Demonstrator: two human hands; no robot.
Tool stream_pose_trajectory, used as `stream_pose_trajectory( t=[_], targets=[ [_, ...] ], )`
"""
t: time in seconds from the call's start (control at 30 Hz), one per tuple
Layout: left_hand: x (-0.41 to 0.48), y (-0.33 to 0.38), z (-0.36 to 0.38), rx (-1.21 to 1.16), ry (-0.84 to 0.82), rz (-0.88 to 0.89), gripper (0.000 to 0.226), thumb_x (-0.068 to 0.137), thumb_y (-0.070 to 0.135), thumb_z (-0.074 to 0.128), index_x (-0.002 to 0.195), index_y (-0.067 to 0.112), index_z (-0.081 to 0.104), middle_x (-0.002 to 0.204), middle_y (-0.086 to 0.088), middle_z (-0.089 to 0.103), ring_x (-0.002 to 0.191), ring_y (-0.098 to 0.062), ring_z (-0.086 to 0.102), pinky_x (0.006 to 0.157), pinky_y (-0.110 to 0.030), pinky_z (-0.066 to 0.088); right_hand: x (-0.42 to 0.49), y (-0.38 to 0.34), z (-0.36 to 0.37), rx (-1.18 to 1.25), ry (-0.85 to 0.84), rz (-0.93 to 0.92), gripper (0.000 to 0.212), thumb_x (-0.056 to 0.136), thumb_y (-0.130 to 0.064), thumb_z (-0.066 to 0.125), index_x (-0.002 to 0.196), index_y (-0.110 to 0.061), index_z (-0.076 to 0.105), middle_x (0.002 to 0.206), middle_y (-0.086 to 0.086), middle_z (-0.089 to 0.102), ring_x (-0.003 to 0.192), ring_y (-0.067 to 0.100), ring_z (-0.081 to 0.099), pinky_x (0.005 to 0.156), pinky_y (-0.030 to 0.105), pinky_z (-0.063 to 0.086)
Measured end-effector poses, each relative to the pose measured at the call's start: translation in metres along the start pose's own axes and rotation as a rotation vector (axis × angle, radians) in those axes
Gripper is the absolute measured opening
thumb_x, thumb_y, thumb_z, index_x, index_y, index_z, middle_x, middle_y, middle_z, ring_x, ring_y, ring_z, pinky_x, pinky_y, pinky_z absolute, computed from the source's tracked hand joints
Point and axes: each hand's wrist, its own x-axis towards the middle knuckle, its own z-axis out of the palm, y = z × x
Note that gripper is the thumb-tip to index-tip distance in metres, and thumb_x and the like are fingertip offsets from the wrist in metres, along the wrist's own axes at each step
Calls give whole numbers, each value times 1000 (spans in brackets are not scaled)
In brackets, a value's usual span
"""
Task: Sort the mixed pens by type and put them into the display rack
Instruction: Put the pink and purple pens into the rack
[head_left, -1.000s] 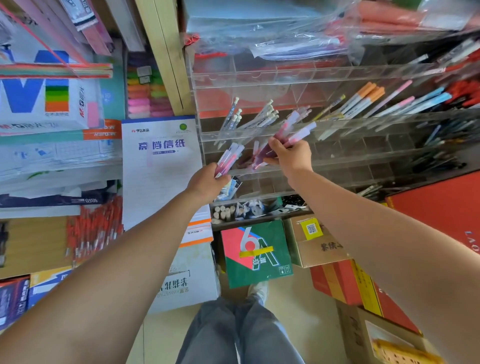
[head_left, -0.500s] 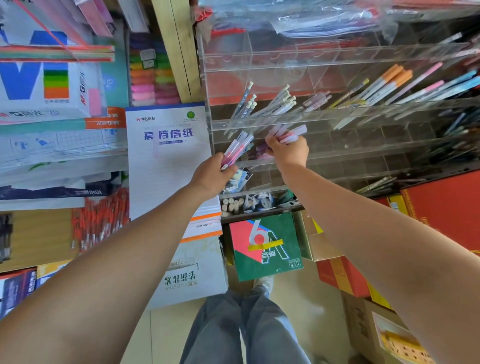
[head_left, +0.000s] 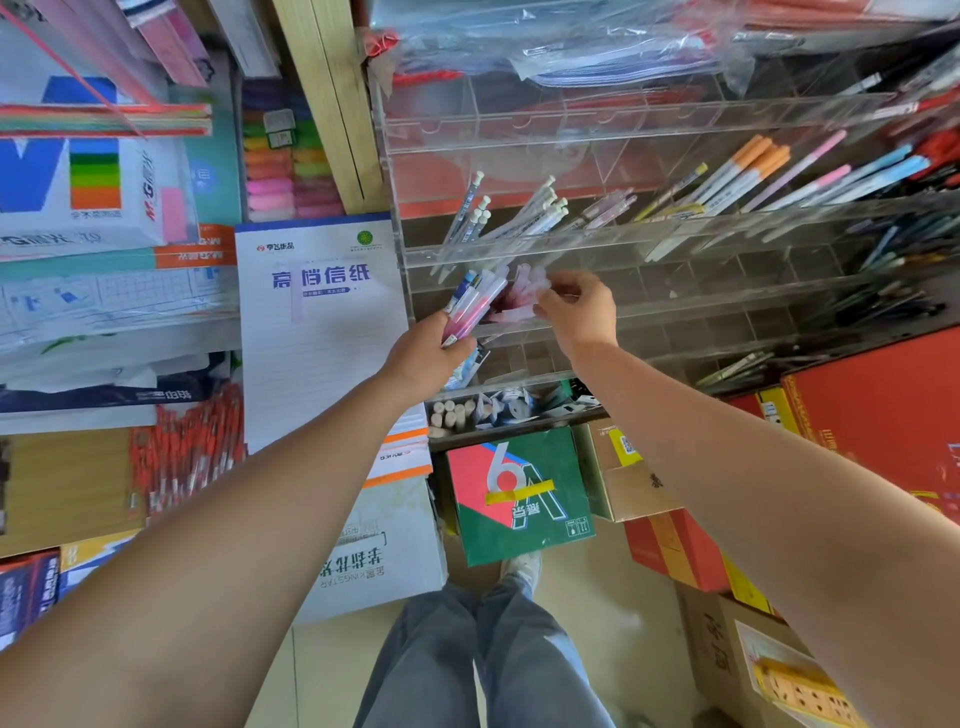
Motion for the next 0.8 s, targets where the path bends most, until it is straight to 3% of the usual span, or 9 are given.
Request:
stream_pose_trajectory(
  t=[0.13,0.27,0.33,0.4,0.5,0.6,0.67,0.7,0.8],
  targets=[
    [-1,6,3,-35,-82,4,31,96,35,51,115,11,50,92,-6,54,78,-19,49,59,-28,36,-11,1,-12,35,78,-101,27,86,-23,66,109,-19,53,102,4,57,80,14,57,77,33,54],
    [-6,27,10,-53,-212,63,19,96,31,53,105,14,52,88,-1,57,76,-13,53,62,-27,41,-31,-6,-26,264,-311,39,41,86,-36,69,113,-10,50,93,6,63,53,13,47,44,25,41],
    [-10,43,15,-32,-300,120,13,97,24,53,106,15,54,86,3,58,78,-13,55,63,-24,41,-37,-7,-28,337,-439,95,31,85,-26,71,104,-9,54,77,5,64,50,15,47,40,23,38],
    [-12,52,20,-42,-370,133,17,97,21,52,111,12,56,88,-2,61,79,-16,57,66,-27,45,-38,-6,-31,384,-458,125,19,82,-16,73,88,-12,56,65,5,63,46,15,50,40,22,37],
    [-13,57,22,-29,-423,51,23,97,24,53,115,9,54,73,-2,53,62,-13,49,56,-26,40,-37,-4,-39,408,-477,189,15,82,-8,71,82,-12,56,61,1,66,46,10,59,42,20,44],
    [-11,58,23,4,-430,22,24,95,24,57,115,10,53,70,-1,51,58,-12,47,51,-25,40,-35,-2,-44,351,-447,180,14,83,-6,70,78,-9,58,61,4,65,46,13,56,42,20,43],
    [-7,58,23,12,-377,35,28,91,23,63,114,10,52,79,-5,57,64,-15,54,55,-32,48,-31,-5,-48,318,-383,159,14,83,-6,70,78,-7,57,59,4,64,43,14,50,40,22,40],
    [-5,56,22,45,-339,36,35,88,24,67,117,12,51,91,-7,61,74,-18,59,65,-36,53,-28,-8,-53,309,-342,155,14,83,-7,70,79,-7,57,60,5,64,43,14,48,40,22,40],
    [1,50,12,212,-152,44,54,81,25,74,127,13,47,120,-6,56,103,-24,57,89,-39,48,-13,-19,-71,281,-194,119,14,86,-11,69,84,-11,55,67,5,63,47,13,48,44,23,42]
  ],
)
